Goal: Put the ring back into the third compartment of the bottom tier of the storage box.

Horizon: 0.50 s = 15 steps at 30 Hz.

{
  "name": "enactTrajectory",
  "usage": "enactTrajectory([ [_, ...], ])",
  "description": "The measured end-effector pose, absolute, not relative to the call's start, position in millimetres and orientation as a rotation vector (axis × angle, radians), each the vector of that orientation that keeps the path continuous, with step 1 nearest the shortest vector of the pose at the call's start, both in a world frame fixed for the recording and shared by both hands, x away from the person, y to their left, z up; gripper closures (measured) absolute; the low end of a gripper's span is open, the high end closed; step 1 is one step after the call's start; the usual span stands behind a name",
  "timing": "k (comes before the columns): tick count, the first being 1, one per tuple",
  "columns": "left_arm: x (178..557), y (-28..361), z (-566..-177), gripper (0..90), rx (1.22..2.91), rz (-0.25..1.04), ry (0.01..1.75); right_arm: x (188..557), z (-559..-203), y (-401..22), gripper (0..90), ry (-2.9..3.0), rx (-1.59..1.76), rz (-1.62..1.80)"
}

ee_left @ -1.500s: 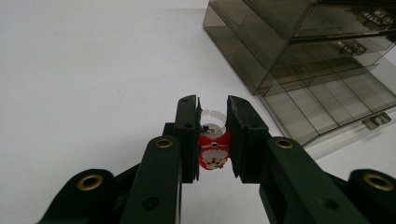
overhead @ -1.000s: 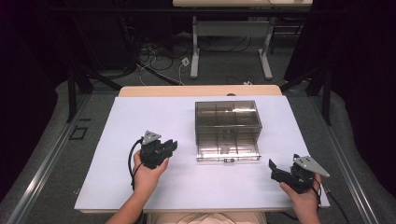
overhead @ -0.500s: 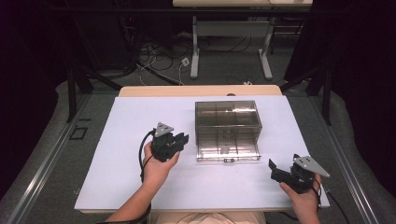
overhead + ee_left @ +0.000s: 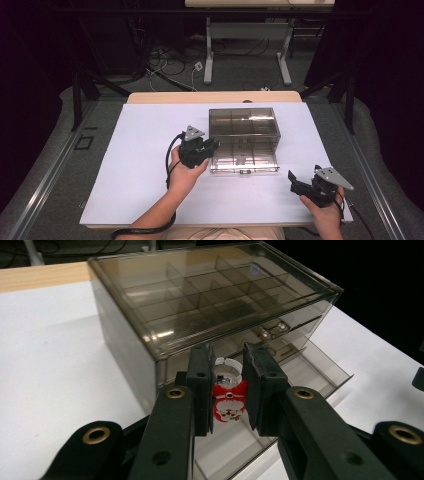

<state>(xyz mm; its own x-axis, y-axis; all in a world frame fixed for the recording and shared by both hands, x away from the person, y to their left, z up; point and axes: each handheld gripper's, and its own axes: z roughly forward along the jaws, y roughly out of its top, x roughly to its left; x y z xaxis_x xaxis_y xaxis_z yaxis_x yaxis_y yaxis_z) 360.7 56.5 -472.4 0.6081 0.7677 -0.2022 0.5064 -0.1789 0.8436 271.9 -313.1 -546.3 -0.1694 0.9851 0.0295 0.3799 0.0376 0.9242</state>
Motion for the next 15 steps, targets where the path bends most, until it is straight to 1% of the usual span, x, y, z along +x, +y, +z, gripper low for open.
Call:
enactTrajectory([
  [15, 364, 29, -467, 74.5, 1.833, 0.303, 0.991, 272, -546, -313, 4.5, 1.632, 1.404, 1.124],
])
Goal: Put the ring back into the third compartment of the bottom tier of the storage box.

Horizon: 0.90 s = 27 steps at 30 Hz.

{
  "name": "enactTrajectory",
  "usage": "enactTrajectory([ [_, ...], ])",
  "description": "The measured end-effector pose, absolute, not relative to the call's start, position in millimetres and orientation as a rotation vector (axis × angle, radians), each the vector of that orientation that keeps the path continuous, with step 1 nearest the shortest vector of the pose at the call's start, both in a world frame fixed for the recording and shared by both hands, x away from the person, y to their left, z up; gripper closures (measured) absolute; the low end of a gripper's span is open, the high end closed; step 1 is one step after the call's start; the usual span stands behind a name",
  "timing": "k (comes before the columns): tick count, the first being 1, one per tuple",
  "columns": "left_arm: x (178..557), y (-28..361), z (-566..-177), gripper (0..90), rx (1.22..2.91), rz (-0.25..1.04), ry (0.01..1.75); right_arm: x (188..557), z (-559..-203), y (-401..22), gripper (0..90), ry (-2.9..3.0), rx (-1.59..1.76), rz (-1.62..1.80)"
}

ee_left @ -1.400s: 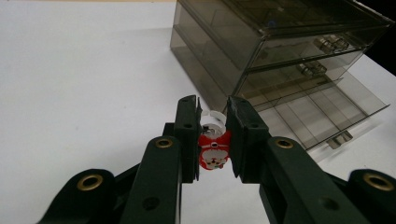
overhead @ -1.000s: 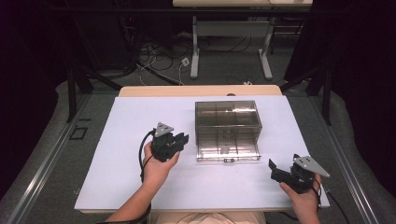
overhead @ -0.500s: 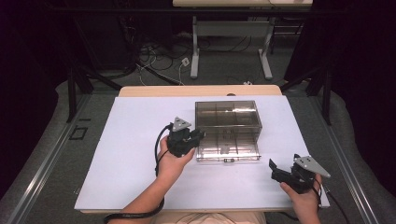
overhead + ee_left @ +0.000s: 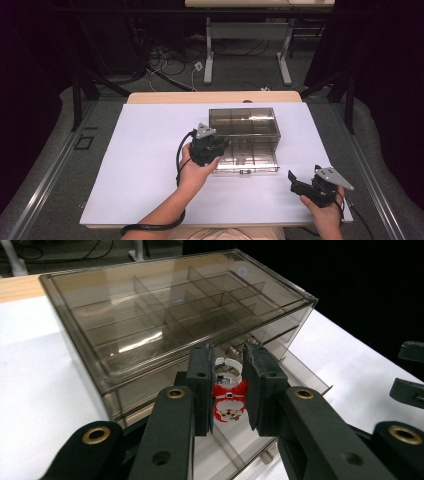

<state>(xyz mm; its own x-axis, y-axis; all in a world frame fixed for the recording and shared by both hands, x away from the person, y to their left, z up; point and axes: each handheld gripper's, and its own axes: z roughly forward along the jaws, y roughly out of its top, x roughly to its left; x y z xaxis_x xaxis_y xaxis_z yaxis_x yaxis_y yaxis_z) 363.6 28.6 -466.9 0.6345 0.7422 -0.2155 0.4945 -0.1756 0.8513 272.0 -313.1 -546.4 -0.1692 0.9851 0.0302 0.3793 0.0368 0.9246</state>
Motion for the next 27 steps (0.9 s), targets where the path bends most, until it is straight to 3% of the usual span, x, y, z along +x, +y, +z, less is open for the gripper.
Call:
enactTrajectory([
  [27, 369, -20, -468, 74.5, 1.854, 0.253, 0.928, 272, -547, -313, 4.6, 1.628, 1.409, 1.137],
])
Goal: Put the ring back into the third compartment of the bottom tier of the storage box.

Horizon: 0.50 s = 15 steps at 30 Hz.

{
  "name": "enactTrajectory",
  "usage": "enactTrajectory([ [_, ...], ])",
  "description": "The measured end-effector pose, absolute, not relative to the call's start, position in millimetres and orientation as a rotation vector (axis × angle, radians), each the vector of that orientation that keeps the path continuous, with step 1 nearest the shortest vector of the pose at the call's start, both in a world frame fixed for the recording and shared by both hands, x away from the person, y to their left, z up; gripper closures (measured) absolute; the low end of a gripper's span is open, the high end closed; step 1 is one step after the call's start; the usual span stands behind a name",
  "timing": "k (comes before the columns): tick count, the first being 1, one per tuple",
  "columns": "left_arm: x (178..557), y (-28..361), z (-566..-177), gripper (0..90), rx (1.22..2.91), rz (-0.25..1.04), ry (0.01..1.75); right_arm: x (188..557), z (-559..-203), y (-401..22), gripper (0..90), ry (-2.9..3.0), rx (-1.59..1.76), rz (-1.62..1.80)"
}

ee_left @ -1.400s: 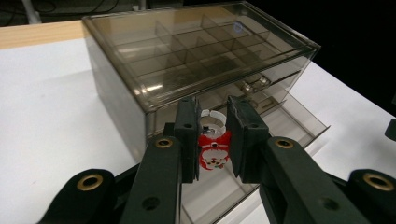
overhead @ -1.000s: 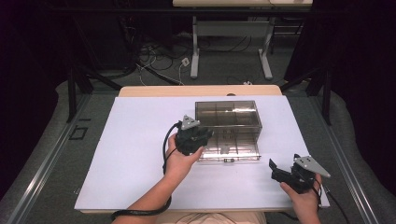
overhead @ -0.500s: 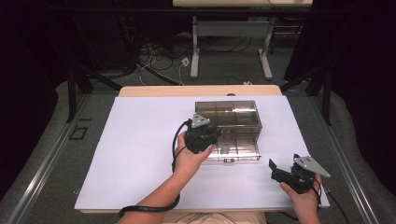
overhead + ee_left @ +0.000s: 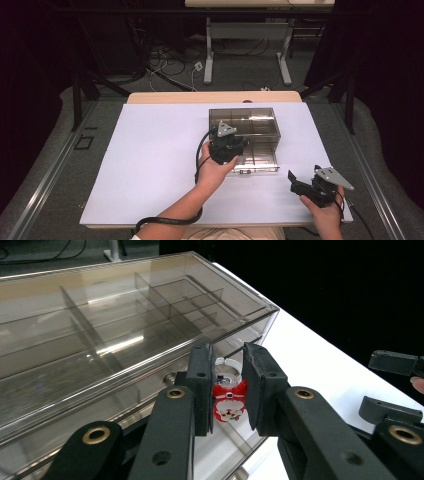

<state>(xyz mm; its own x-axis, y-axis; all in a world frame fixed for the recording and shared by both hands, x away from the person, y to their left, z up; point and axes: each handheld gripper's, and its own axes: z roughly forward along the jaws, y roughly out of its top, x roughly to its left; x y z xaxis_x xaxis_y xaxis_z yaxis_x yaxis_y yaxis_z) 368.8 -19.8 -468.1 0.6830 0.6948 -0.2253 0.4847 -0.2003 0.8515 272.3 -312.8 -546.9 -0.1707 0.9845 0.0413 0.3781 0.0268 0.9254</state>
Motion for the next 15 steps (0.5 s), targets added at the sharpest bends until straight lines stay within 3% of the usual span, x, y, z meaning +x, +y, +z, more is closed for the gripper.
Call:
enactTrajectory([
  [15, 370, -35, -478, 74.5, 1.857, 0.229, 0.927, 273, -547, -312, 4.8, 1.635, 1.41, 1.131],
])
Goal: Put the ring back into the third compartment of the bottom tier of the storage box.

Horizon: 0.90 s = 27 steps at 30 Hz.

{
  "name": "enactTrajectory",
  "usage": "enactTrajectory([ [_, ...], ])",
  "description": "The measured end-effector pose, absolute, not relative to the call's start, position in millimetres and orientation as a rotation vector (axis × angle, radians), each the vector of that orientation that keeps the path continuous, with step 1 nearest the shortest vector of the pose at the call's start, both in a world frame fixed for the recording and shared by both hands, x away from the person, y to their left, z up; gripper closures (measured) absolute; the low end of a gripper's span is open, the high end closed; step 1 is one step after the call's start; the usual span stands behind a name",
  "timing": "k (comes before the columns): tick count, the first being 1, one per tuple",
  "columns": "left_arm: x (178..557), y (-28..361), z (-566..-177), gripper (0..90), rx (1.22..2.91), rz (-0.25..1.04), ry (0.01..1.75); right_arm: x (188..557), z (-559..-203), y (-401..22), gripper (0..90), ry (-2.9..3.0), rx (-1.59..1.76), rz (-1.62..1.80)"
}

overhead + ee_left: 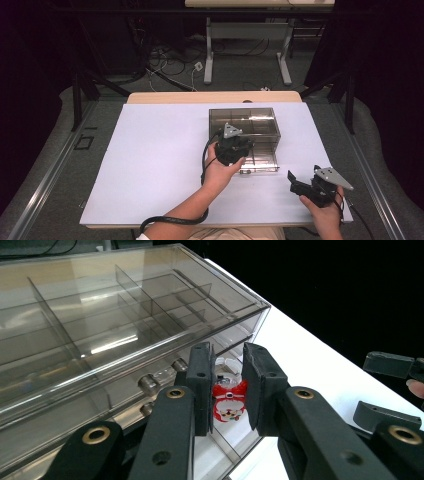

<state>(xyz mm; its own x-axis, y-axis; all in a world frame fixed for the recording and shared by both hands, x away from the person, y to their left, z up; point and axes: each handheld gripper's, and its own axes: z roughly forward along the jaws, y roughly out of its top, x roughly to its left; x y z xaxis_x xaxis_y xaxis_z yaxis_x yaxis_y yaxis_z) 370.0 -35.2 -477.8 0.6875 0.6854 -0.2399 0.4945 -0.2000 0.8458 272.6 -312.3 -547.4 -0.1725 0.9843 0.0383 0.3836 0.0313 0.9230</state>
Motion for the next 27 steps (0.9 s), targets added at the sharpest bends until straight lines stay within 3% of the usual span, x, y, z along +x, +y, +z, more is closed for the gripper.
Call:
enactTrajectory([
  [27, 369, -61, -504, 74.5, 1.9, 0.183, 0.935, 272, -547, -311, 4.8, 1.659, 1.402, 1.124],
])
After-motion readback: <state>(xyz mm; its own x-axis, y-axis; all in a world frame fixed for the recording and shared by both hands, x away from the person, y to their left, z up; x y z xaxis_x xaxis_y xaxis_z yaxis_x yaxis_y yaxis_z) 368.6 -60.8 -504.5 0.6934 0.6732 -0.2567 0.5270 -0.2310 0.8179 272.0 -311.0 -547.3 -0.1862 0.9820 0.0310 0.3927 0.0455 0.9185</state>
